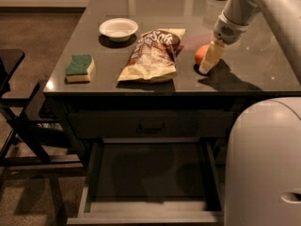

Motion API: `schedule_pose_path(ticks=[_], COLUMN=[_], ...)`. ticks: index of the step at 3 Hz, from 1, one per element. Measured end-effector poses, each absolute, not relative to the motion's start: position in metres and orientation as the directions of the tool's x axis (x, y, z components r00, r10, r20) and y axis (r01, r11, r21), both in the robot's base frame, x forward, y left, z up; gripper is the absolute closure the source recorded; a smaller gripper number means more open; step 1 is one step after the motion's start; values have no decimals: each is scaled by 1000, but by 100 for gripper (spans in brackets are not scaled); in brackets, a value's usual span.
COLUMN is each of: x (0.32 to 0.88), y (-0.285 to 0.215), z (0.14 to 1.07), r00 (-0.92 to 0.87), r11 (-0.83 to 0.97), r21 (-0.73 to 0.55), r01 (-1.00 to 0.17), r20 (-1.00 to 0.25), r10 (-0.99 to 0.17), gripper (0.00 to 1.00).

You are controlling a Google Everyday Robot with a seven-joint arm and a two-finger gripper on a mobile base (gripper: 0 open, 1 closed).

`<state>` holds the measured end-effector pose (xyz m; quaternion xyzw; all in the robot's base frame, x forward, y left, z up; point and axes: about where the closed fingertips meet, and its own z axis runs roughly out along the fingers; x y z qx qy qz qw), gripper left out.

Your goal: Place orange into middle drawer

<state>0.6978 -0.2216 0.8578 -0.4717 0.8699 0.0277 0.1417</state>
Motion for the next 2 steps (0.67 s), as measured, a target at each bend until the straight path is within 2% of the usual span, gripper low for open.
schedule_pose_path(ticks=[2], x=[698], y=[-222], z=[858], r00=[-515], r11=[553], r21=[-86], r01=[-828], r20=[-273], r10=[-813], gripper=[66])
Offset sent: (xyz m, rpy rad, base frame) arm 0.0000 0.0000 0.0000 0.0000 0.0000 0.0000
